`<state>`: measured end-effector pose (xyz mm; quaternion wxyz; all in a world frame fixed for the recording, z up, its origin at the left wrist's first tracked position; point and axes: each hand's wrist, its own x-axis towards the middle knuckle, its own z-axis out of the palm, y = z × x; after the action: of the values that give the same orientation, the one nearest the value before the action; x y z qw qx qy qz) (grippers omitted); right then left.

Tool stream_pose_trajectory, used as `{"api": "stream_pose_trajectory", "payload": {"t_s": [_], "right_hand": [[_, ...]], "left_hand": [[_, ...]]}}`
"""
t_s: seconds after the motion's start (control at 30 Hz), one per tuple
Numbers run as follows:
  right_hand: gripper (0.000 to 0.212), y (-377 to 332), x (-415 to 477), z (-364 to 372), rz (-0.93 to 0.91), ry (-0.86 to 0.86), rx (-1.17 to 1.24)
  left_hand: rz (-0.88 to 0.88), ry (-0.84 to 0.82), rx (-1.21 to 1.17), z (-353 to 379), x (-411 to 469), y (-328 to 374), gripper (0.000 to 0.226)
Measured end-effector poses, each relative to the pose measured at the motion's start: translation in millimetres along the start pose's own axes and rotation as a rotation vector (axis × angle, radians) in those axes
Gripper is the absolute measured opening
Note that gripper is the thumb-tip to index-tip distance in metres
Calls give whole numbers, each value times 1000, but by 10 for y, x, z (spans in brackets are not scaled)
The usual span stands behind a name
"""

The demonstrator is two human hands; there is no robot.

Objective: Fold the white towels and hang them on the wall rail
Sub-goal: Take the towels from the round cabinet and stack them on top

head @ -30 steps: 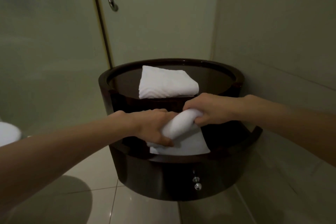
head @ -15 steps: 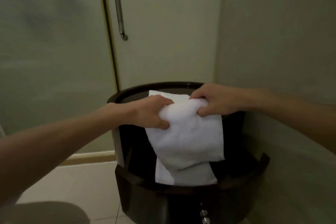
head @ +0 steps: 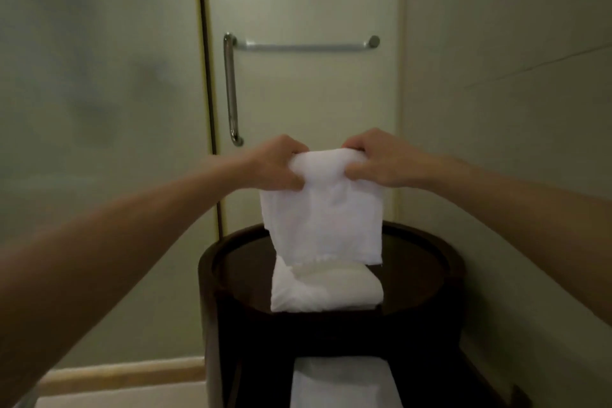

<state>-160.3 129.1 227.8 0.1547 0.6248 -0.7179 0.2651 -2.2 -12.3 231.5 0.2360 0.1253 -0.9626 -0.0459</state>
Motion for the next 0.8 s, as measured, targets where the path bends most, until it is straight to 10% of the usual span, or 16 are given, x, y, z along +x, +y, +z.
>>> {"api": "stream_pose_trajectory", "payload": {"t_s": [0.37, 0.8], "right_hand": [[29, 264, 212, 855, -68, 380, -228], [43, 488, -720, 1581, -166, 69, -253]], "left_hand": [[-7, 369, 298, 746, 118, -444, 52], [63, -72, 217, 1588, -620, -724, 81]]}}
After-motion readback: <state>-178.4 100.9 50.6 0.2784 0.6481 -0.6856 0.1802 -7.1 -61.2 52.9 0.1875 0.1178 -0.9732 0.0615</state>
